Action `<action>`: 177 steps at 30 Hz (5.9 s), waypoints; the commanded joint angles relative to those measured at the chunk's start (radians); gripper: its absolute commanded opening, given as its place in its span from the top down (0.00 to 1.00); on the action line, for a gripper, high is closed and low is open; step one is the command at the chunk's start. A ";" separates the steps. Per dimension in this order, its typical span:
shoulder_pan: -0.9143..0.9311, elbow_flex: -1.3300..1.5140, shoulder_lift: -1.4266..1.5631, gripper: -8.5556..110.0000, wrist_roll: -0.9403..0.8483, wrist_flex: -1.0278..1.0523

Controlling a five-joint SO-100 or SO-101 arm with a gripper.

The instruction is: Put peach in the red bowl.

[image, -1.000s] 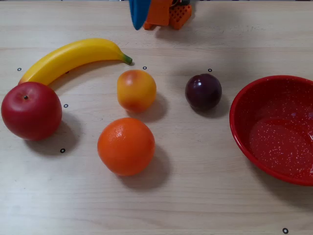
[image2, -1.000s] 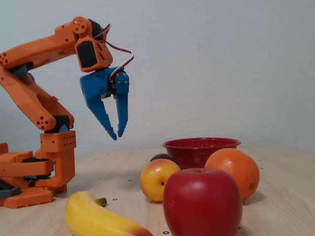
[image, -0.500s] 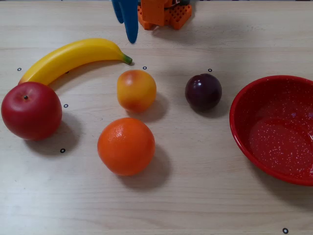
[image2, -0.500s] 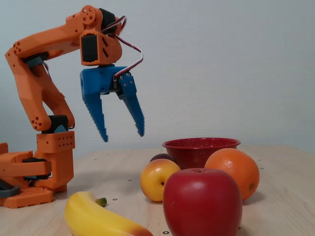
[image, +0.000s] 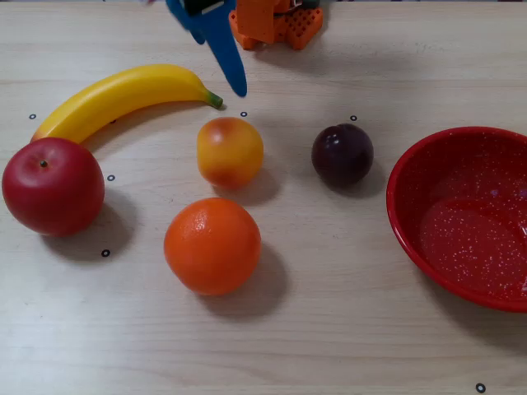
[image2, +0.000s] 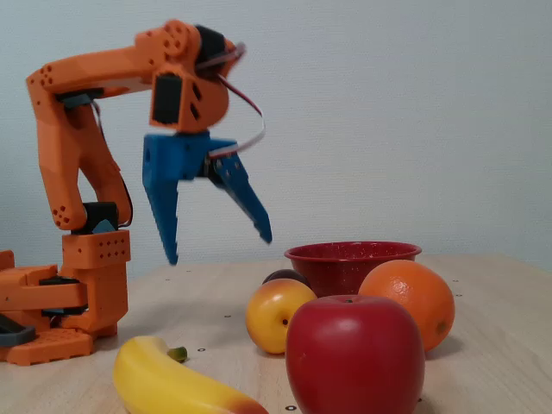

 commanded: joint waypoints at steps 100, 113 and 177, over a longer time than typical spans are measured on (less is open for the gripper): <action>-0.117 0.003 -0.318 0.49 -0.278 -0.637; -0.101 0.008 -0.313 0.49 -0.245 -0.660; -0.089 0.041 -0.299 0.63 -0.273 -0.706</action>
